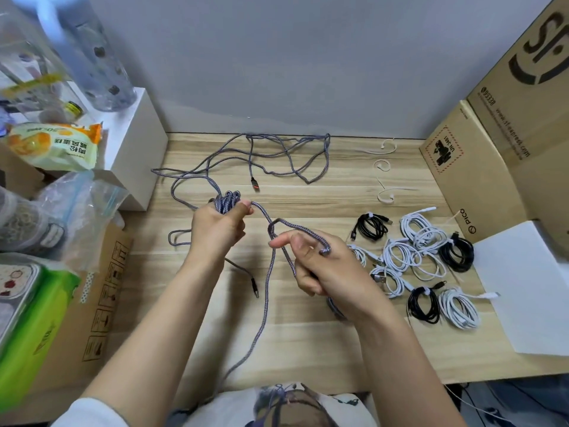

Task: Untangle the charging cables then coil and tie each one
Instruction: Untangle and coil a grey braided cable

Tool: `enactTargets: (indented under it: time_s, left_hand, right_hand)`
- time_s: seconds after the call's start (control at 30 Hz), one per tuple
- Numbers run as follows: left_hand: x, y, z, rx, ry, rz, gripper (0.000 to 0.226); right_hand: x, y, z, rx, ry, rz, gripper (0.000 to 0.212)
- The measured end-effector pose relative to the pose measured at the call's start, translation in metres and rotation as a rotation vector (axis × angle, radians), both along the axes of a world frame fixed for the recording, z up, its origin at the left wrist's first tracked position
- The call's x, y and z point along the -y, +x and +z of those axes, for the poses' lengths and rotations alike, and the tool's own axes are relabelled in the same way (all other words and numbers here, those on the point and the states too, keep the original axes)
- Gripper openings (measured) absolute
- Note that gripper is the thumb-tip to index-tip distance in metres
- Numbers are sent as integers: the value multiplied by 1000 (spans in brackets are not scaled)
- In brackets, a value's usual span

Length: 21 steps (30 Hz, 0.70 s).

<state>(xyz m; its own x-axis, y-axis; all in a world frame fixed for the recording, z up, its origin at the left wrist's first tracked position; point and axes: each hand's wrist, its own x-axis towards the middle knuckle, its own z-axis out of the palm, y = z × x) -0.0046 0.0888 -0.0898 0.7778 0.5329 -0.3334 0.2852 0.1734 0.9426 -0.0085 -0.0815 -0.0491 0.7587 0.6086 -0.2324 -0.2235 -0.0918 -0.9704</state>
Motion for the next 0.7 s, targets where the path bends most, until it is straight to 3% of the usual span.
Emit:
enactTargets:
  time_s: [0.1,0.2,0.27,0.37,0.43,0.5,0.7]
  left_hand:
    - [-5,2,-10,-37,6,23,25]
    - [-19,0,-26,-82,-94,130,29]
    - [-28,-3,-32,-100,-124,176,28]
    - [-38,-2,-29,-43,-141,219,30]
    - [-42,0,-26,-10,-130,217,30]
    - [-42,1,-24,2,-123,210,30]
    - [-41,-7,-23,-40,-203,163,29]
  right_hand:
    - [3,-1,5,51,212,80,32]
    - [11,-1,11,36,446,209,49]
    - [16,3,8,-6,369,214,60]
    - [14,9,-10,-123,13,169,68]
    - [10,8,-23,-191,-126,89,60]
    - [6,8,-30,-244,-105,-13,50]
    - [15,24,-44,-571,354,-486,41]
